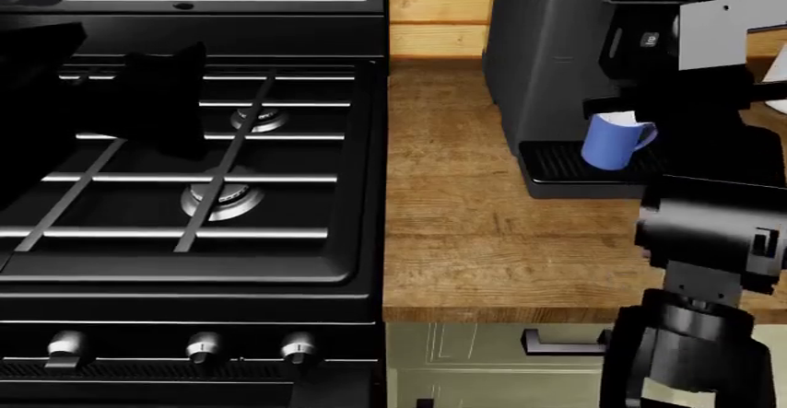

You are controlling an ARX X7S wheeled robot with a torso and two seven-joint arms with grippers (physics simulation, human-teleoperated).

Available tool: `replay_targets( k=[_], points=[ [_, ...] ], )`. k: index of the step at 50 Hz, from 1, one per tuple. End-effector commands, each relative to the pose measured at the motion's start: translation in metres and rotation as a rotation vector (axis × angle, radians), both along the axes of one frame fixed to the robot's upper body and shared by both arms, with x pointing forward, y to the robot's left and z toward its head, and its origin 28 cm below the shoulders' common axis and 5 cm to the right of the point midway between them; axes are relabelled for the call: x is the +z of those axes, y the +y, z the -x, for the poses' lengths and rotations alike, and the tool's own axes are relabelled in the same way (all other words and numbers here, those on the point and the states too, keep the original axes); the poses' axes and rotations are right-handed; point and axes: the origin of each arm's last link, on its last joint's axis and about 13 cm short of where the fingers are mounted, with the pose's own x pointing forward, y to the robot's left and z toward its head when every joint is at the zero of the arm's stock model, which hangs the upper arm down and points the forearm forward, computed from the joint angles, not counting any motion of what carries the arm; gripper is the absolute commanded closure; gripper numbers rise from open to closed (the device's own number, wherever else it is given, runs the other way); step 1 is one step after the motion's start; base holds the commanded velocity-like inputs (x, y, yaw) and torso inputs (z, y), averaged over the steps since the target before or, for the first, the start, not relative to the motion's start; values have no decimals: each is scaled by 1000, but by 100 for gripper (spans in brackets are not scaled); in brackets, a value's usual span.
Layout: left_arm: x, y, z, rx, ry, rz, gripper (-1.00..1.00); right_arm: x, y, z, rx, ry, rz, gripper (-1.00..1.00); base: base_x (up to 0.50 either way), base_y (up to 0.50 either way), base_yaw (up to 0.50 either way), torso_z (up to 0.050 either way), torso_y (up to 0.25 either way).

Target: Pick the mug from the cabinet, place it under the coffee machine dispenser, and press the start button.

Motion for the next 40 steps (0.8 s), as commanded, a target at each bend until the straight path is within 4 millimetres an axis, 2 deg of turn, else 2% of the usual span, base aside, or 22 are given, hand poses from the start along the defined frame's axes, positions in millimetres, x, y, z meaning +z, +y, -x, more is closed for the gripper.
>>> replay_targets(
  k=[1,8,14,15,20,30,35,40],
  points=[
    [0,0,0,-4,-4,7,-100,6,14,63,82,-48,-3,100,0,0,0,0,0],
    [1,-1,1,-8,-8,10,-100,23,38,114,155,-154,-2,100,0,0,0,0,0],
    [2,-5,6,-22,-27,18,-100,34,50,138,168,-228,-4,100,0,0,0,0,0],
    [2,-6,7,-25,-33,17,-100,36,52,142,174,-241,-5,-100,0,0,0,0,0],
    [0,-20,16,-62,-74,8,-100,45,66,160,206,-296,3,-100,0,0,0,0,0],
    [-15,-47,35,-36,-217,-41,-100,31,67,166,255,-336,-30,-100,0,0,0,0,0],
    [-17,-48,49,31,-320,-56,-100,26,68,177,229,-370,-11,-100,0,0,0,0,0],
    [-17,-39,60,115,-375,-32,-100,26,67,190,213,-402,6,-100,0,0,0,0,0]
  ],
)
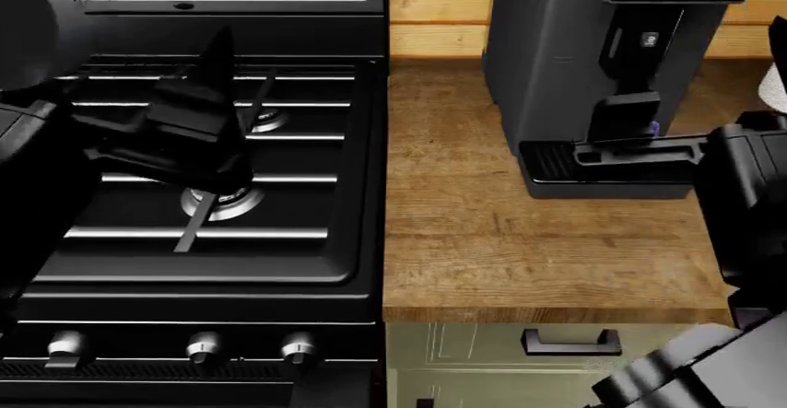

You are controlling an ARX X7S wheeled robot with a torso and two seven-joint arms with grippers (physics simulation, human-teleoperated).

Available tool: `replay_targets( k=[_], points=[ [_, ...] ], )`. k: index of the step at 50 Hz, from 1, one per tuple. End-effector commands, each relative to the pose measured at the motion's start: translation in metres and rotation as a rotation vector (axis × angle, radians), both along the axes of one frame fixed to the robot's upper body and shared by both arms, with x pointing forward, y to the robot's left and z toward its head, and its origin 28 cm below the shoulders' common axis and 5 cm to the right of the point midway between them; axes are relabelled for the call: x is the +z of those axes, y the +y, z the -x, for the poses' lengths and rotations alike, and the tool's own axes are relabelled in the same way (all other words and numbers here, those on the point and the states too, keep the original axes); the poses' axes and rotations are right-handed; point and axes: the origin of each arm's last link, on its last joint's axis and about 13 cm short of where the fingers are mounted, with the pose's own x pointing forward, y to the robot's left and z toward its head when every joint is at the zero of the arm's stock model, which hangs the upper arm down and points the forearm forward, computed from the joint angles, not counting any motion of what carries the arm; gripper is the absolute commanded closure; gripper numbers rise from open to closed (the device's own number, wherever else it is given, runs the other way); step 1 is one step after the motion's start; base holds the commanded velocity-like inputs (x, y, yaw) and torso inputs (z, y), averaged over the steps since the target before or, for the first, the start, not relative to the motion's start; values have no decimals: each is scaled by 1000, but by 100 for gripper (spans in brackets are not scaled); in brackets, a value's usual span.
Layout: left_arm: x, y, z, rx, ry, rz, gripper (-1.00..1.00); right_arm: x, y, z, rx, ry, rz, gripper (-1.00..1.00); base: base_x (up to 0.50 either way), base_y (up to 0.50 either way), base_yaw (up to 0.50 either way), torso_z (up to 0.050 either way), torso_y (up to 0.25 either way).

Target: Pick the mug from the cabinet, place it under the coffee machine dispenser, and press the start button.

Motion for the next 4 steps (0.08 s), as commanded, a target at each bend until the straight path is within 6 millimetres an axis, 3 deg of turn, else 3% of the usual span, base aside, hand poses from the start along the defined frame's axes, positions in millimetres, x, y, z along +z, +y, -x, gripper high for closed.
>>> replay_targets(
  k=[1,4],
  points=[
    [-6,2,25,112,-148,21,-100,-4,1,27,1,-85,-8,-100,0,0,0,0,0],
    [-7,6,31,131,-161,29,-100,-1,1,36,3,-93,4,-100,0,0,0,0,0]
  ],
)
